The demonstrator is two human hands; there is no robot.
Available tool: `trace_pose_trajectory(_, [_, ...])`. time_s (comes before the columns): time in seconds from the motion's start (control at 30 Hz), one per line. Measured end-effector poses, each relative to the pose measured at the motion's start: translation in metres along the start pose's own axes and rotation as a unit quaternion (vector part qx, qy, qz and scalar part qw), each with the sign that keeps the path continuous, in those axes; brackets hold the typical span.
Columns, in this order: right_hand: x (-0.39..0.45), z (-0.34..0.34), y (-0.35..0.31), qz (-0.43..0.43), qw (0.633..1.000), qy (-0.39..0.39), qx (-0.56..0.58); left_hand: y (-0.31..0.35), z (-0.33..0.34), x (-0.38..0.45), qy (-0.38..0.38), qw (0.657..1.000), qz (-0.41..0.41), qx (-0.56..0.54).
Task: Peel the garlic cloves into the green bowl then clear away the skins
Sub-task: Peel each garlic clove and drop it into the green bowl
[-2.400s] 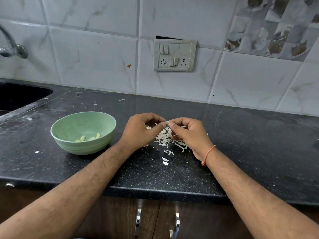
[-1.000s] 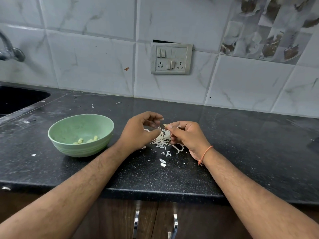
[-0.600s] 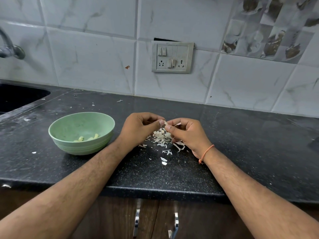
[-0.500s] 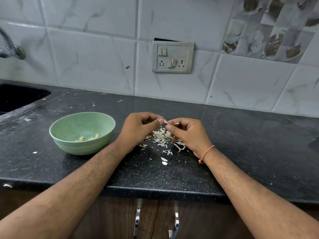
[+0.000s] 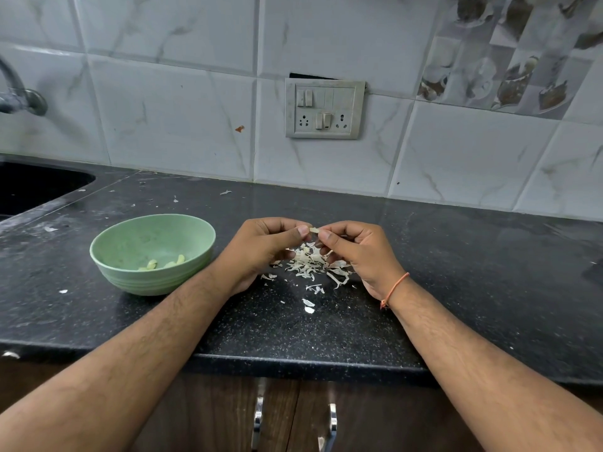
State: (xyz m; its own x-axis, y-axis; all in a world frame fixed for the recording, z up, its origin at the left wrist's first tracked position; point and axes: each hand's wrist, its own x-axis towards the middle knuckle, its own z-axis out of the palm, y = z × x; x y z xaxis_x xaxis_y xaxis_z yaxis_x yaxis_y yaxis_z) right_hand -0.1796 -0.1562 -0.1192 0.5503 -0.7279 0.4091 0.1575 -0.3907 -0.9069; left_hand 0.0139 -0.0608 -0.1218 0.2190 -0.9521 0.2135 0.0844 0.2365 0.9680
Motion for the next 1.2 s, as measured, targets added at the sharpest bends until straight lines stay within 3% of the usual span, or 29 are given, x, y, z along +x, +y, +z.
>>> trace_pose_trajectory(0.13, [0.000,0.000,-0.001,0.003,1.000,0.000,0.004,0.003,0.002,-0.001,0.010,0.999,-0.010,-0.029])
trace_pose_trajectory(0.3, [0.001,-0.001,0.000,-0.002,0.999,-0.001,-0.037,-0.001,0.002,0.002,0.026,0.998,0.024,0.057])
trace_pose_trajectory(0.73, [-0.002,-0.001,-0.002,-0.004,0.998,-0.021,-0.064,-0.001,0.003,-0.001,-0.051,0.981,0.032,0.183])
trace_pose_trajectory(1.2, [0.000,0.000,-0.002,-0.029,0.997,-0.050,-0.046,-0.007,0.006,0.001,-0.014,0.964,0.051,0.261])
